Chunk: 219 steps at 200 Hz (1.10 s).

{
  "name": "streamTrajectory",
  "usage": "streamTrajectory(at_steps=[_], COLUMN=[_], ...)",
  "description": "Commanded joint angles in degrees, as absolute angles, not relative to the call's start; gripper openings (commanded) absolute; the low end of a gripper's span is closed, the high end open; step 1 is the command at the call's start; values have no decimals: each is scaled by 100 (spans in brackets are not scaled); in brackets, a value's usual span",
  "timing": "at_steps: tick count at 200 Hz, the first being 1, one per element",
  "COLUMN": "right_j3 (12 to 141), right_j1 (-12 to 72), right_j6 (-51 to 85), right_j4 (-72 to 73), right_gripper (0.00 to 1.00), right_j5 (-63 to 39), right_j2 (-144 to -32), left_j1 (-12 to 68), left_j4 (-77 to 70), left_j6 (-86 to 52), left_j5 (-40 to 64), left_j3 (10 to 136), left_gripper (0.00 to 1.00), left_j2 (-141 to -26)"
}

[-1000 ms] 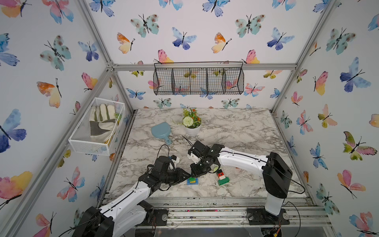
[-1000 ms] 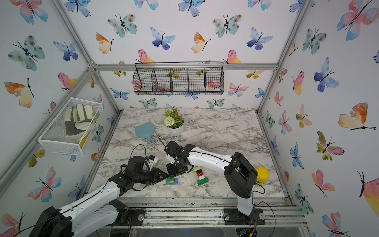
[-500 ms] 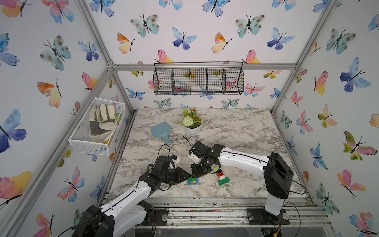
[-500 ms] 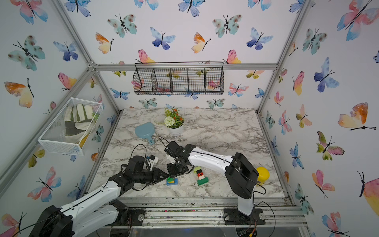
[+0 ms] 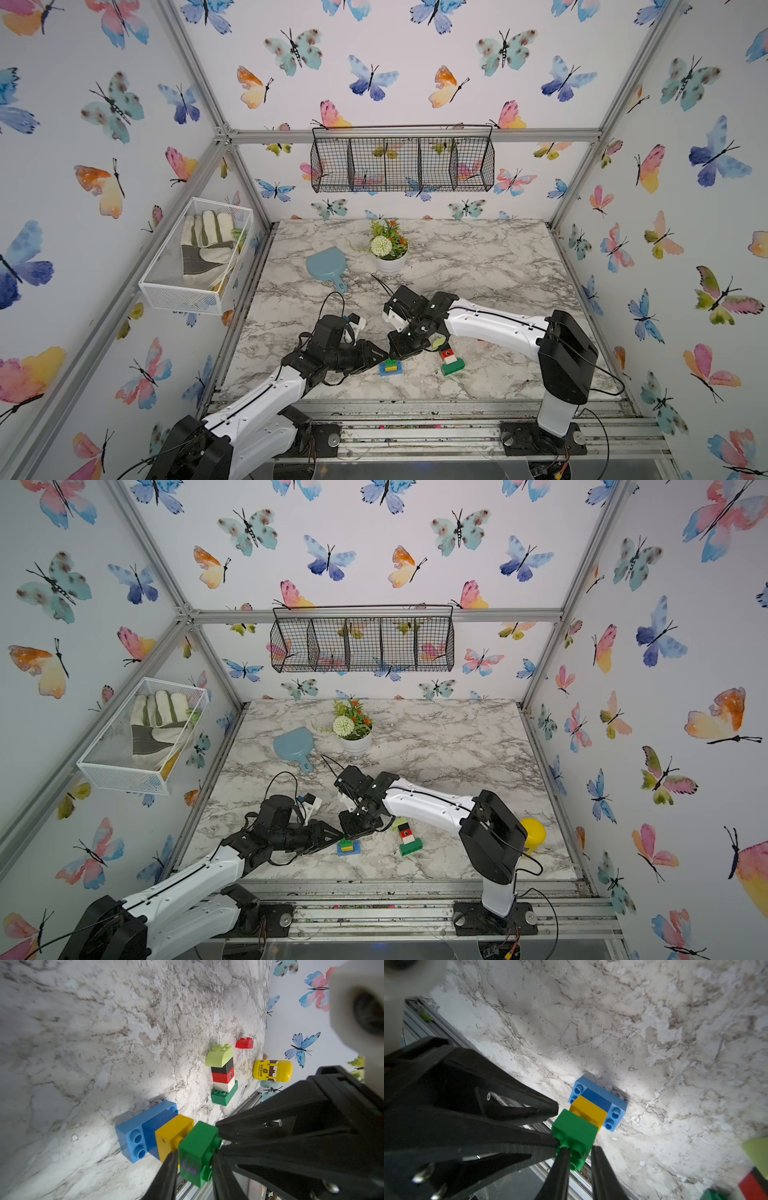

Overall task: Assemble the number 1 with lego
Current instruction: Assemble the lego brick with the lego brick.

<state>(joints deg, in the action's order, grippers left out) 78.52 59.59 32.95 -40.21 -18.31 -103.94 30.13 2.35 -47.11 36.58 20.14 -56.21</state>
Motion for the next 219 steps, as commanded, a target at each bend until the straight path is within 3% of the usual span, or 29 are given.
streamTrajectory(at_steps=[1,100,137,180,219], right_j3=[7719,7646,7664,7638,7621], right_j1=[5968,5977,5985,6003,6044], right_j6=[3349,3461,3683,3919,3937], right_j4=[-4070,-3912,-3815,-3779,-3814], right_gripper=[23,22,23,23,23], right_j5=[-1916,-1951,-1809,-1593,-1561], right_j2=[-10233,-10318,-10325,-10325,-10334], left_j1=[3046,3044,3042,3041,3043], left_j4=[143,463,514,709,756], left_j6=[-4636,-4484,-4500,-4509,-4508], left_j5=[3878,3610,3477,3273,3434], left_j3=[2092,2209,2274,2424,2316], left_gripper=[32,28,30,44,41], left_j2=[-5570,-5783,-5794,-5558,-5499])
